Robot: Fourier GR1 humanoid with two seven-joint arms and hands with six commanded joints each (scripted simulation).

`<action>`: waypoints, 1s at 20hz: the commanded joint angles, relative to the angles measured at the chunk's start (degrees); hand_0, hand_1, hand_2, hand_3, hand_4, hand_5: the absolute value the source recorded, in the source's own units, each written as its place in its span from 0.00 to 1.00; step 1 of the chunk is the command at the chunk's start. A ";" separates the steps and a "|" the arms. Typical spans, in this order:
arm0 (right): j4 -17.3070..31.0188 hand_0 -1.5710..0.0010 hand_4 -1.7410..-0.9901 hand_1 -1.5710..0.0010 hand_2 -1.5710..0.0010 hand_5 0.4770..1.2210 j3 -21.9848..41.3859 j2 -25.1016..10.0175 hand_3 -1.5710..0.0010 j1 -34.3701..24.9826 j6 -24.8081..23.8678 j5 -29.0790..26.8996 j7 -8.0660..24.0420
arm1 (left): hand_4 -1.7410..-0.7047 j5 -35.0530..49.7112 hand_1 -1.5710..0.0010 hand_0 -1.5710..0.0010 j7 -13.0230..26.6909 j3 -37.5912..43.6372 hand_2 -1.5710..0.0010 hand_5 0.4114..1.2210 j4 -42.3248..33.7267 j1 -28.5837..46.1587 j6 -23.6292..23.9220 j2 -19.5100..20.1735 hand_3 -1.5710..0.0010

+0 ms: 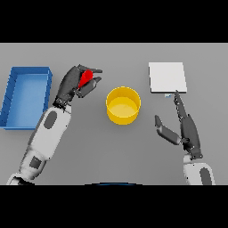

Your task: Pick up the red beaker and tilt it to pour out 1 green nut into yellow bowl. Pick up the yellow bowl and place it on the metallic measuring scale.

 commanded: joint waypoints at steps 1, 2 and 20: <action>-0.19 1.00 0.66 1.00 1.00 0.29 -0.20 -0.03 1.00 -0.30 -0.16 -0.04 1.14 | 0.01 -0.93 0.01 0.01 0.93 -1.22 0.01 0.87 -0.48 -0.16 -0.89 0.87 0.01; -0.29 1.00 0.66 1.00 1.00 0.29 0.16 0.36 1.00 -0.26 -0.21 0.07 0.85 | 0.01 -1.35 0.01 0.01 1.47 -2.02 0.01 0.87 -0.70 -0.34 -1.52 1.55 0.01; -0.26 1.00 0.65 1.00 1.00 0.28 -0.24 1.12 1.00 -0.21 -0.04 -1.14 0.88 | 0.10 -29.84 0.00 0.00 1.06 -31.38 0.00 0.99 13.28 -23.62 -15.34 10.72 0.00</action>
